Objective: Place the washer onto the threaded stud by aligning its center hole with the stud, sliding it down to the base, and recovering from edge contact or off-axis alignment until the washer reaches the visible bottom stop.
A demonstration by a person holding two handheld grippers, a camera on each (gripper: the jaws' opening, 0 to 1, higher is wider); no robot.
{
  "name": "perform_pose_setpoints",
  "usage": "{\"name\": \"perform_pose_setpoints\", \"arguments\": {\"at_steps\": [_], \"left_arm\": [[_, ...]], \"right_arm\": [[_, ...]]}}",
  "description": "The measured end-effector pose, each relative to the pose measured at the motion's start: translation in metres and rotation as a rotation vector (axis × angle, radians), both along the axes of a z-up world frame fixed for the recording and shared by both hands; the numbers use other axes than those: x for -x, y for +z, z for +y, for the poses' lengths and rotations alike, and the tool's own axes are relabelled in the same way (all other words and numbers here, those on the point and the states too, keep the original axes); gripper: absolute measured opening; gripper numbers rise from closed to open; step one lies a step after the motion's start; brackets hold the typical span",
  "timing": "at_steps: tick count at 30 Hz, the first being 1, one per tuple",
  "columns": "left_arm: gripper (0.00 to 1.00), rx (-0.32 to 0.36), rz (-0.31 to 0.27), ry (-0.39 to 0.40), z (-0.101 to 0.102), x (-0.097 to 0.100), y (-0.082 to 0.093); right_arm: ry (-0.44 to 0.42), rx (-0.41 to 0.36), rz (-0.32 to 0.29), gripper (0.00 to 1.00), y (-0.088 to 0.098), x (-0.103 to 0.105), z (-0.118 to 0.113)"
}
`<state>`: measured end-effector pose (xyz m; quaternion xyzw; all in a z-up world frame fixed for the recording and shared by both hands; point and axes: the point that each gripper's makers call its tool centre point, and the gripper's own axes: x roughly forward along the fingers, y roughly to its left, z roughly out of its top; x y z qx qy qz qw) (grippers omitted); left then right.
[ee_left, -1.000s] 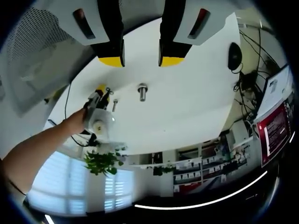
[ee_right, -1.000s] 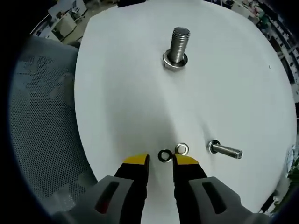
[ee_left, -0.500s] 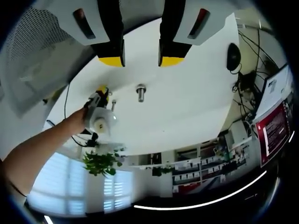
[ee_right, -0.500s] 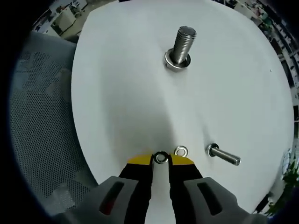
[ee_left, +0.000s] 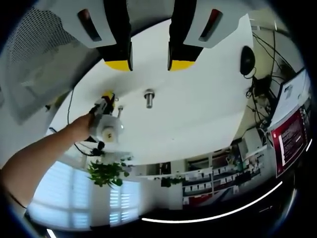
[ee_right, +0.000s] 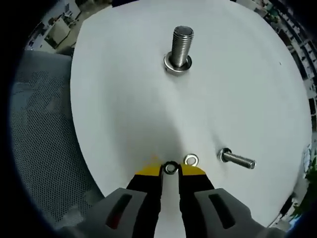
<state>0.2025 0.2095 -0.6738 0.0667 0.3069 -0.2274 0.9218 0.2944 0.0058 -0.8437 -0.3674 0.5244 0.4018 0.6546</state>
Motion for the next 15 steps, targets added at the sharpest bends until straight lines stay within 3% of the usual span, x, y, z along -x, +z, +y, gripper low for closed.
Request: {"name": "perform_pose_setpoints", "arguments": {"at_steps": [4, 10, 13, 15], "left_arm": [[0.26, 0.006, -0.006, 0.004, 0.000, 0.000, 0.001], [0.26, 0.008, -0.007, 0.003, 0.000, -0.001, 0.002], [0.27, 0.011, -0.008, -0.001, -0.001, -0.001, 0.002], [0.27, 0.015, -0.009, 0.000, -0.001, -0.001, 0.003]], "right_arm": [[-0.055, -0.057, -0.007, 0.14, 0.001, -0.001, -0.003], [-0.050, -0.050, 0.011, 0.14, 0.000, 0.000, -0.003], [-0.059, -0.004, 0.028, 0.14, 0.000, 0.001, -0.013], [-0.077, -0.025, 0.020, 0.14, 0.007, -0.002, -0.014]]}}
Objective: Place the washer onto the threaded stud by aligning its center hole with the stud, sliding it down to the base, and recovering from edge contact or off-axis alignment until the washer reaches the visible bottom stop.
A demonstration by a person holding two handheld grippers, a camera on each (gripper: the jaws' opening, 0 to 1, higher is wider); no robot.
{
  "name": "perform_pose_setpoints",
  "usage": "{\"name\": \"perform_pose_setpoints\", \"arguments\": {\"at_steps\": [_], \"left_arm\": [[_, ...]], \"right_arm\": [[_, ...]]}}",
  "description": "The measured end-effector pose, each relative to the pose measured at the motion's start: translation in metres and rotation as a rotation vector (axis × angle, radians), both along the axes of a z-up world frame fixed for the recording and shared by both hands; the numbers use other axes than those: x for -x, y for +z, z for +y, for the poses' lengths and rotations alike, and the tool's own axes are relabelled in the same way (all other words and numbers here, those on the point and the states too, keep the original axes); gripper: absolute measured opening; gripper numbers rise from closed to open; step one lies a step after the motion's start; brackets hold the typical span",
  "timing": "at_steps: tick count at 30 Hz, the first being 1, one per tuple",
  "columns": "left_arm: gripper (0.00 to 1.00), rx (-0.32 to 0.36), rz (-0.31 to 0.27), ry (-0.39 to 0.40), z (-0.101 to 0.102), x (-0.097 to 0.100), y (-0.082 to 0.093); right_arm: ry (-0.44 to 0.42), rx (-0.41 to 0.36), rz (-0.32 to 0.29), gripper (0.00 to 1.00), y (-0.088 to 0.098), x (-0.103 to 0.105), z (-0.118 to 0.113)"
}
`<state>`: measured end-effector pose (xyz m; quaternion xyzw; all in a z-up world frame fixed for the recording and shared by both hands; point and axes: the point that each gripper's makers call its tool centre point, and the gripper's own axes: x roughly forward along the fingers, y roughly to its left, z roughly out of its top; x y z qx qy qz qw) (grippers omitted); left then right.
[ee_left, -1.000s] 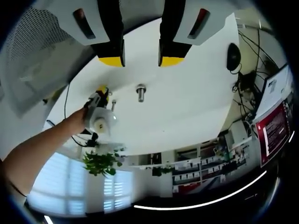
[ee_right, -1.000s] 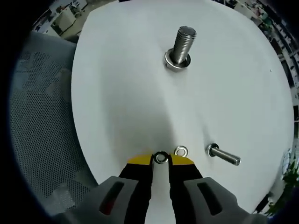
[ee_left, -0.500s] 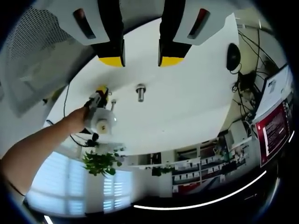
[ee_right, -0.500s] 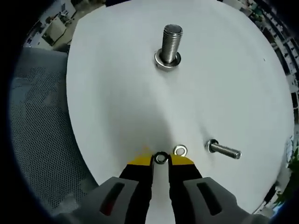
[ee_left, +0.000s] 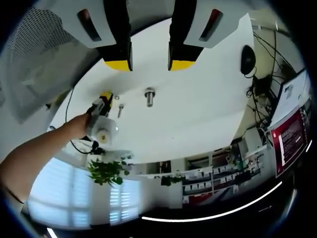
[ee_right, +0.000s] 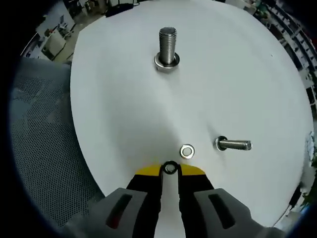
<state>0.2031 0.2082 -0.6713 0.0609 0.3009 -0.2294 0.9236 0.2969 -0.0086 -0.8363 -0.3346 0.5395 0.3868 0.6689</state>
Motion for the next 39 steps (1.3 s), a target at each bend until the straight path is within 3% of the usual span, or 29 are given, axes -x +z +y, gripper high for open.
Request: {"name": "perform_pose_setpoints", "arguments": {"at_steps": [20, 21, 23, 32, 39], "left_arm": [[0.27, 0.014, -0.011, 0.004, 0.000, -0.001, 0.003], [0.27, 0.014, -0.011, 0.003, 0.000, -0.001, 0.003], [0.27, 0.014, -0.011, 0.002, 0.000, -0.001, 0.003], [0.27, 0.016, -0.013, 0.001, 0.000, -0.001, 0.003], [0.27, 0.016, -0.013, 0.000, -0.001, -0.001, 0.003]], "right_arm": [[-0.088, -0.041, -0.076, 0.14, 0.039, -0.039, -0.021], [-0.059, -0.060, -0.057, 0.14, 0.040, -0.036, -0.017], [0.005, -0.009, -0.101, 0.14, 0.043, -0.042, -0.019], [0.001, -0.050, -0.145, 0.14, 0.059, -0.058, -0.009], [0.041, -0.029, -0.163, 0.14, 0.059, -0.062, -0.009]]}}
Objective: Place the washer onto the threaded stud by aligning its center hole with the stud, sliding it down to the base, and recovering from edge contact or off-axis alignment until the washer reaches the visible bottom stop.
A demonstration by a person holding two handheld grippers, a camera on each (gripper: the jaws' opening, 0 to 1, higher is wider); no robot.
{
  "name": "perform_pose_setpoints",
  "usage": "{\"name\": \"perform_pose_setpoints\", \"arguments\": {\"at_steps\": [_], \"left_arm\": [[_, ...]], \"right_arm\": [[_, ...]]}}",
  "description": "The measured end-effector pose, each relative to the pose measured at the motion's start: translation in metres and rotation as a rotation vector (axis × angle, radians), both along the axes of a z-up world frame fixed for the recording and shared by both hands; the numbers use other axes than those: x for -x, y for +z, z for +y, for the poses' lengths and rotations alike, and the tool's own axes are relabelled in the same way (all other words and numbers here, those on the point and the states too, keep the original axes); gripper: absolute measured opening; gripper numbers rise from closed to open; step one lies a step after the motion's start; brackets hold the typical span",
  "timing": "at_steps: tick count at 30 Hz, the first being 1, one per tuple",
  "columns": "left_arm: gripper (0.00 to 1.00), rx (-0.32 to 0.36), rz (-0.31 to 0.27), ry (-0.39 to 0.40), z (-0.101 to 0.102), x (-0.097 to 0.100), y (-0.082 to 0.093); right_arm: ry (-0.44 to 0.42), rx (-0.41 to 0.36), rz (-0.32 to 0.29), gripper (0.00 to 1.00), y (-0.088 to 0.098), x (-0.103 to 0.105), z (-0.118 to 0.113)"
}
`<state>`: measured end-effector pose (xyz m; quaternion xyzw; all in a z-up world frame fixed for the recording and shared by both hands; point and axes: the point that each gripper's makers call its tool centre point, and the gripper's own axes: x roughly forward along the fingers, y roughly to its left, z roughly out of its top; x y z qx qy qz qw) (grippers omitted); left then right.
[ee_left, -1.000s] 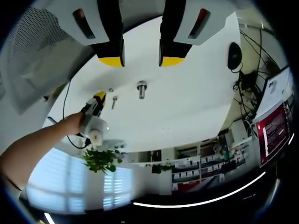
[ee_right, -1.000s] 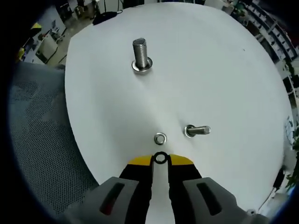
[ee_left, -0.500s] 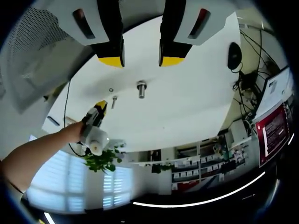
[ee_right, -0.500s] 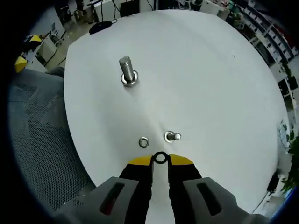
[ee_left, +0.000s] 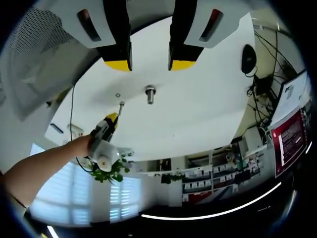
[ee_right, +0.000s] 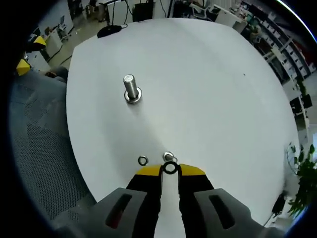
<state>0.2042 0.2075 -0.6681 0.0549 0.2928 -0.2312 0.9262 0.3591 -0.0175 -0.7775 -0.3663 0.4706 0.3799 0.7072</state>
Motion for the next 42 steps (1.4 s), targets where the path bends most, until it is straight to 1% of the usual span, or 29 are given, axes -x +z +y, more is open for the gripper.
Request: {"name": "perform_pose_setpoints", "arguments": {"at_steps": [10, 19, 22, 26, 31, 35, 42], "left_arm": [[0.27, -0.003, 0.002, 0.003, 0.001, 0.000, -0.001], [0.27, -0.002, 0.003, 0.004, 0.001, 0.000, -0.001], [0.27, -0.005, 0.006, 0.004, 0.001, 0.000, -0.001], [0.27, -0.003, 0.007, 0.005, 0.001, 0.000, -0.001], [0.27, -0.006, 0.011, 0.007, 0.001, 0.000, -0.002], [0.27, -0.007, 0.014, 0.006, 0.001, 0.000, -0.003], [0.27, -0.010, 0.022, 0.006, 0.002, 0.000, -0.004]], "right_arm": [[0.004, 0.001, 0.004, 0.14, -0.004, -0.005, 0.006], [0.002, 0.013, 0.017, 0.14, -0.008, -0.006, 0.004], [0.009, 0.024, 0.028, 0.14, -0.015, -0.007, 0.004], [0.007, 0.030, 0.040, 0.14, -0.020, -0.008, 0.005], [0.010, 0.034, 0.061, 0.14, -0.033, -0.009, 0.005], [-0.008, 0.028, 0.079, 0.14, -0.040, -0.009, 0.006], [-0.013, 0.030, 0.096, 0.14, -0.052, -0.011, 0.007]]}}
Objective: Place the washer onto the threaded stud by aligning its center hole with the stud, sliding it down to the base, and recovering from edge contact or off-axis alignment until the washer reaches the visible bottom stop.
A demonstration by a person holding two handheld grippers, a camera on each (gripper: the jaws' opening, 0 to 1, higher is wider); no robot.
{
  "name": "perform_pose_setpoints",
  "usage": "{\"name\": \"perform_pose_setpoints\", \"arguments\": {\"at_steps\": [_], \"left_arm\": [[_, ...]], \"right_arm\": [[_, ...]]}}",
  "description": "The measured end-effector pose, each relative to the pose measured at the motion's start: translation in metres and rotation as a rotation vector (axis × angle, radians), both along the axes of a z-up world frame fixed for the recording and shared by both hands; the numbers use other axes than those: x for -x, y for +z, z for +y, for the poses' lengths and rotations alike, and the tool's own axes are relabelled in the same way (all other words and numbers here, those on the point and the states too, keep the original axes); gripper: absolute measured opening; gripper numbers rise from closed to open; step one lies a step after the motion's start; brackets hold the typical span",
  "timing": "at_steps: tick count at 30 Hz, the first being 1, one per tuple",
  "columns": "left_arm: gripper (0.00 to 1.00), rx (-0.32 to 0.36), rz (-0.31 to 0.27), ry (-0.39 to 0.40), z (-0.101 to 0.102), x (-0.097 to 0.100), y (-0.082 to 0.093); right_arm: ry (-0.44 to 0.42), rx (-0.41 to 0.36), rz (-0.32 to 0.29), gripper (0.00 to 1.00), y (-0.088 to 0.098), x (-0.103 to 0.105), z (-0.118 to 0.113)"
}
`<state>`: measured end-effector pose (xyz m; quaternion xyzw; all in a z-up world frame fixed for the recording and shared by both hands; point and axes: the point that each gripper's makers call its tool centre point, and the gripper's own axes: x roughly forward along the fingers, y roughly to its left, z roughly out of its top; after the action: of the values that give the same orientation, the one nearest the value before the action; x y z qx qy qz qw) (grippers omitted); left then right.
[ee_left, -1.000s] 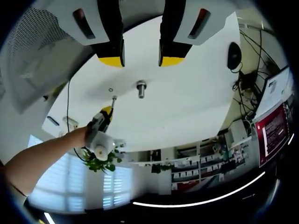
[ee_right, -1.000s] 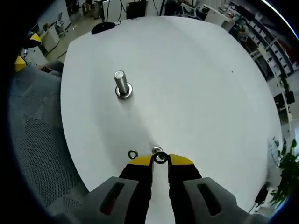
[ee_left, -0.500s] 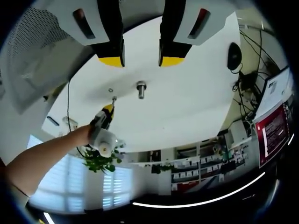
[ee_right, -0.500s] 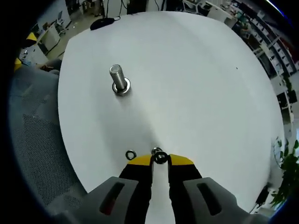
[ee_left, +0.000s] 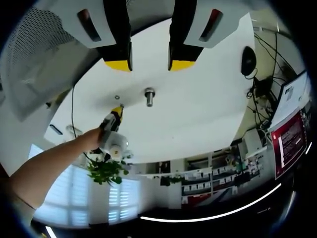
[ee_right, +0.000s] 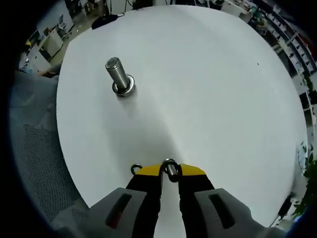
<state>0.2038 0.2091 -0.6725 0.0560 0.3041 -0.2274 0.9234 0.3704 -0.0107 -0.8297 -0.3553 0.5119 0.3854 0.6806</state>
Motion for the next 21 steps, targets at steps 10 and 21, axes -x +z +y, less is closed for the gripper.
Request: {"name": "perform_pose_setpoints", "arguments": {"at_steps": [10, 21], "left_arm": [[0.27, -0.004, 0.004, -0.001, 0.000, 0.000, -0.001], [0.27, -0.004, 0.008, -0.005, 0.000, 0.001, -0.002]], "right_arm": [[0.009, 0.001, 0.007, 0.16, -0.003, 0.003, -0.001], [-0.008, 0.004, 0.011, 0.19, 0.002, 0.011, -0.015]]}}
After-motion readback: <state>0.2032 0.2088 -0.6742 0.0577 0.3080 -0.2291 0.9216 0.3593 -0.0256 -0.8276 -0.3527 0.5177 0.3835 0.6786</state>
